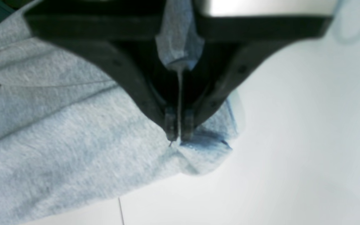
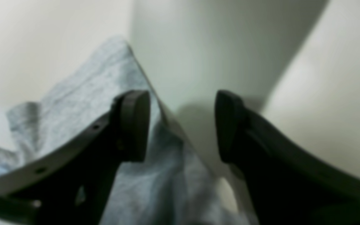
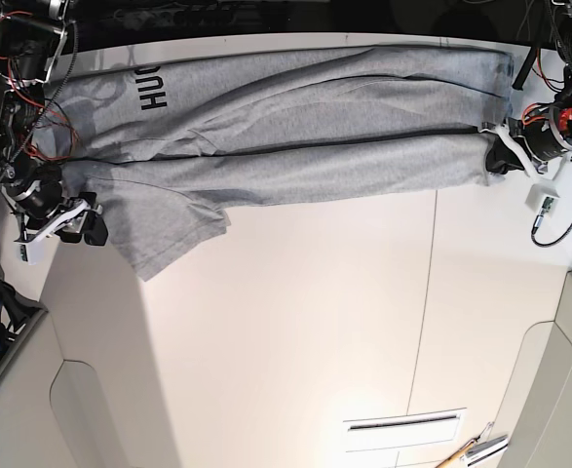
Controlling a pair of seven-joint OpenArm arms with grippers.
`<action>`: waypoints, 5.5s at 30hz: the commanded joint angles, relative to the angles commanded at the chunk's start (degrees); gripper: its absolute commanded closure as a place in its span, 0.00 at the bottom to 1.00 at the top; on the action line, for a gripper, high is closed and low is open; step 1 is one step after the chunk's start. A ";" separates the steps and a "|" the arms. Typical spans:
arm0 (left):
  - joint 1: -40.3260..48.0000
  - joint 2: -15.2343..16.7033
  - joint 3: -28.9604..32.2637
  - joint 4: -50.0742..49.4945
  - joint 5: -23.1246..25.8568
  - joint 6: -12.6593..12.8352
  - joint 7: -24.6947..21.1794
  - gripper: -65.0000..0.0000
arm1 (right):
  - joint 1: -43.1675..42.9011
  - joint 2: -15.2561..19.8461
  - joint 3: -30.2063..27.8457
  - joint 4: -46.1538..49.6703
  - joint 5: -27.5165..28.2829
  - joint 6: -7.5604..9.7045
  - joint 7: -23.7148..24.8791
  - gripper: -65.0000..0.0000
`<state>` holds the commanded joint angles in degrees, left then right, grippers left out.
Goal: Fold the T-shirt properly
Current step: 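Fold the grasped hem over toward the first fold with both grippers, then hold the folded strip and adjust its ends with both grippers, then lift one strip end with the left gripper, fold toward the right gripper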
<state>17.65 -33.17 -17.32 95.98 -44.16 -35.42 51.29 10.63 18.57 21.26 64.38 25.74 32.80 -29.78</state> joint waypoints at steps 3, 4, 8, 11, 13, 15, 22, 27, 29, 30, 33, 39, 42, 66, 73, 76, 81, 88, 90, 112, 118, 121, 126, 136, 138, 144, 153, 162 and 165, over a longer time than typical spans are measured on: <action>-0.02 0.00 0.00 0.00 -0.02 0.00 -0.04 1.00 | 0.46 -0.04 -5.03 -1.49 0.02 -0.02 0.02 0.49; -0.02 0.00 0.00 0.00 -0.04 0.02 -0.07 1.00 | 0.46 -0.04 -6.58 -1.49 0.00 -0.02 0.00 0.49; -0.02 0.00 0.00 0.00 -0.20 0.00 -0.26 1.00 | 0.46 -1.18 -9.11 -1.46 -0.02 0.00 0.02 0.49; 0.00 0.00 0.00 0.00 -0.20 0.00 -0.28 1.00 | 0.46 -2.45 -9.11 -1.44 -0.15 0.02 0.02 0.49; 0.00 0.00 0.00 0.00 -0.20 0.00 -0.26 1.00 | 0.46 -3.15 -9.11 -1.42 -0.31 0.02 0.04 0.56; -0.02 0.00 0.00 0.00 -0.22 0.02 -0.28 1.00 | 0.48 -3.41 -9.11 -1.33 -0.26 0.02 0.04 0.74; -0.02 -0.02 0.00 0.02 -0.20 0.00 -1.55 1.00 | 0.37 -3.32 -8.81 4.94 -0.26 0.22 -0.42 1.00; 0.00 -0.04 0.00 1.53 -0.17 0.02 -0.39 1.00 | -0.02 -3.32 -6.58 15.65 1.44 0.20 -9.84 1.00; 0.39 -0.09 -0.28 3.87 -0.17 0.02 1.77 1.00 | -0.72 -3.28 -4.68 19.69 3.52 0.20 -12.83 1.00; 1.05 -0.04 -0.81 5.27 -0.20 0.02 2.05 1.00 | -1.77 -3.13 -3.52 21.92 4.46 0.20 -13.38 1.00; 4.00 -0.04 -4.15 9.09 -0.20 0.02 2.12 1.00 | -6.69 -3.02 0.42 28.55 6.80 0.22 -14.25 1.00; 9.33 -0.04 -9.44 12.57 -1.68 -1.95 3.65 1.00 | -16.87 -3.04 7.50 37.09 13.79 0.68 -15.13 1.00; 10.67 -0.02 -9.44 12.81 -3.30 -1.90 3.85 1.00 | -20.79 -3.06 9.42 39.15 16.72 1.07 -15.98 1.00; 13.81 1.16 -9.44 12.81 -4.00 3.28 10.38 0.80 | -35.10 -3.37 10.62 36.79 16.76 0.39 -16.79 0.60; 13.81 1.11 -9.44 12.81 -3.15 5.25 10.25 0.64 | -35.10 -3.52 13.27 40.19 20.79 0.42 -17.79 0.57; 13.81 1.14 -9.81 12.81 -3.15 5.44 10.25 0.64 | -35.10 -3.54 15.39 42.38 20.76 0.42 -18.51 0.57; 13.79 1.51 -14.25 12.81 -3.15 6.60 8.46 0.63 | -35.08 -3.52 18.56 45.05 21.53 0.44 -18.67 0.57; 13.84 9.42 -24.37 12.81 -6.25 5.57 6.80 0.52 | -32.57 -5.29 18.51 46.25 22.40 0.48 -16.72 0.88; 14.14 10.45 -24.26 12.81 -6.19 5.31 6.75 0.36 | -31.54 -6.78 18.08 46.01 21.94 0.50 -16.74 1.00; 15.85 11.26 -17.70 5.25 1.16 5.33 -0.74 0.28 | -31.10 -7.17 7.91 33.07 16.70 0.66 -13.73 1.00; 15.85 11.23 -17.00 3.85 2.25 5.29 -1.81 0.28 | -31.10 -7.17 7.91 33.07 16.74 0.66 -13.77 1.00; 15.82 11.23 -15.78 0.46 2.25 5.18 -2.82 0.28 | -31.10 -7.17 7.91 33.07 16.74 0.66 -13.75 1.00; 15.85 11.26 -13.97 -0.81 2.43 4.85 -3.37 0.28 | -31.06 -7.15 7.91 33.07 17.38 0.66 -13.75 1.00; 15.54 11.26 -4.35 -0.81 -0.59 1.05 -2.40 0.29 | -30.16 -7.17 7.91 33.07 18.86 0.66 -14.14 1.00; 15.21 11.26 -3.98 -0.81 -0.59 1.05 -2.99 0.44 | -30.16 -7.17 7.91 33.07 18.84 0.66 -14.19 1.00; 13.44 11.23 -4.02 -0.81 -0.59 1.07 -3.89 1.00 | -30.16 -7.17 7.91 33.07 18.84 0.66 -14.25 1.00; 12.02 11.21 -4.33 -0.63 -0.57 1.14 -3.82 1.00 | -30.16 -7.15 7.91 33.11 18.86 0.66 -14.38 1.00; 4.42 11.06 -6.75 -0.63 1.36 2.21 -2.82 1.00 | -29.86 -7.17 9.57 37.22 22.34 1.07 -14.49 1.00; 0.68 10.99 -6.75 -0.63 3.80 2.21 -2.80 1.00 | -28.79 -7.17 11.91 40.02 22.32 1.05 -16.33 0.86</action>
<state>18.33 -22.17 -24.08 95.35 -40.36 -33.21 48.49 -18.15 11.40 33.17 104.40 48.05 33.85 -46.11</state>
